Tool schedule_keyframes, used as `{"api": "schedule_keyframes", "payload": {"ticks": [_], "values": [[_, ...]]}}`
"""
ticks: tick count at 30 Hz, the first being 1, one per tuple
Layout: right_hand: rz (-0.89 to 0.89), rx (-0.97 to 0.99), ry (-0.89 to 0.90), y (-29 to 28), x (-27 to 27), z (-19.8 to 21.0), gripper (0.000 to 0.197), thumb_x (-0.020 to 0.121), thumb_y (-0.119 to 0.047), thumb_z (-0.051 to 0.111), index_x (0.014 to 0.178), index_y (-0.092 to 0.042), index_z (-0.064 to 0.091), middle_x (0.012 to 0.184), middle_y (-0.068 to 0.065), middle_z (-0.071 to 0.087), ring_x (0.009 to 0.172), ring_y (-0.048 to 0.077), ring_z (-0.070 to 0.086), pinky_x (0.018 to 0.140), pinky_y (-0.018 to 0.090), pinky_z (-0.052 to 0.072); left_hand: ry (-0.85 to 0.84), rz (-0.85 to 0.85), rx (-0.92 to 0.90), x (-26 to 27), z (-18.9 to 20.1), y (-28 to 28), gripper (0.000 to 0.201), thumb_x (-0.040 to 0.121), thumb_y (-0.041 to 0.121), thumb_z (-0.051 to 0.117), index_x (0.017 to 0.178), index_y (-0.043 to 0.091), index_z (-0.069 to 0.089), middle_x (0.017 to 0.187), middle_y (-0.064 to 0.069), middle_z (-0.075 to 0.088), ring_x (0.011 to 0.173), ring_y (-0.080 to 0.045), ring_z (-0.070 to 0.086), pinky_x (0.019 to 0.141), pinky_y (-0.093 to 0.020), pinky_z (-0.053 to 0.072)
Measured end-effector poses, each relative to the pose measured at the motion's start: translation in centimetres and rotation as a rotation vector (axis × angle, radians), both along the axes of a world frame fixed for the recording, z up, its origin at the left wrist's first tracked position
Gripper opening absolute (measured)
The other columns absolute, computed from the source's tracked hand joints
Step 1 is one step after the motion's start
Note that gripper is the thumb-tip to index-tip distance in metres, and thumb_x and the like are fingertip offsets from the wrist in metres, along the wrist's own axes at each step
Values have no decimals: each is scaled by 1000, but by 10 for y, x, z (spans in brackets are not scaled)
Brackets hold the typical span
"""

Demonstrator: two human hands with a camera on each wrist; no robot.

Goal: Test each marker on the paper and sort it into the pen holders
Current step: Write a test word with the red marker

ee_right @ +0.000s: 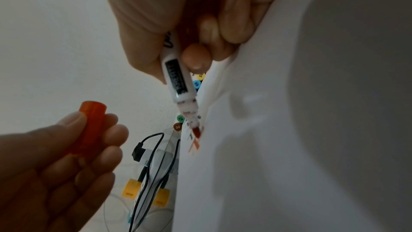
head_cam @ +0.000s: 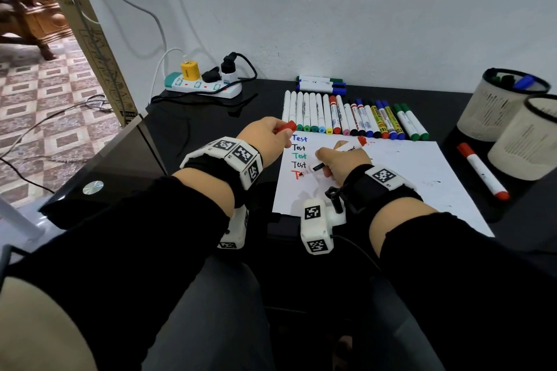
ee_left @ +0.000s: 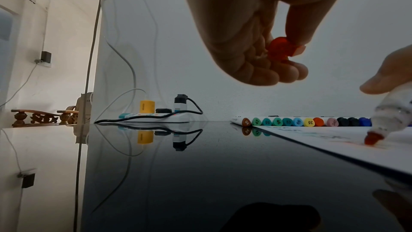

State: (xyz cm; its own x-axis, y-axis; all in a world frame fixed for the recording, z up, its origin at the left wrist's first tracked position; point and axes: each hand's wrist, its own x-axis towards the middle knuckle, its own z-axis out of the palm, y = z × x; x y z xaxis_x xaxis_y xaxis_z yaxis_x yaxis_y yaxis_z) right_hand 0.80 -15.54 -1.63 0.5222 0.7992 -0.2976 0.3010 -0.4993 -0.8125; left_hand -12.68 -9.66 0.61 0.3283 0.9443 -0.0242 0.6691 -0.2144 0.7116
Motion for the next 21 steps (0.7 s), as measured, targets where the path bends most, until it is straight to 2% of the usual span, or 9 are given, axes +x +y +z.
{"api": "schedule_keyframes", "payload": {"ticks": [5, 11, 17, 21], "values": [[-32, -7, -21, 0, 1, 0, 37, 82, -29, 56, 50, -11, 51, 53, 0, 51, 53, 17, 45, 57, 28, 37, 8, -7, -7, -1, 0, -1, 30, 98, 30, 42, 124, 19, 51, 103, 6, 66, 100, -14, 60, 90, -30, 46], [-6, -1, 6, -1, 1, 0, 36, 83, -26, 57, 52, -9, 51, 52, 1, 52, 53, 18, 44, 66, 32, 41, 17, -16, 0, -1, 1, -1, 30, 98, 30, 42, 125, 18, 50, 99, 9, 65, 99, -12, 59, 88, -28, 45], [-82, 14, 29, -2, 4, -1, 33, 81, -28, 56, 53, -10, 52, 54, 0, 53, 53, 19, 46, 66, 32, 40, 37, -14, -1, 0, 1, -1, 30, 99, 30, 41, 125, 19, 51, 100, 8, 66, 98, -12, 60, 85, -26, 44], [-68, 15, 44, -1, 3, -2, 32, 80, -27, 56, 54, -10, 52, 54, 1, 53, 54, 18, 46, 64, 31, 40, 30, -11, 1, 0, 2, -2, 29, 98, 30, 41, 124, 19, 51, 100, 8, 66, 98, -12, 60, 84, -26, 44]]}}
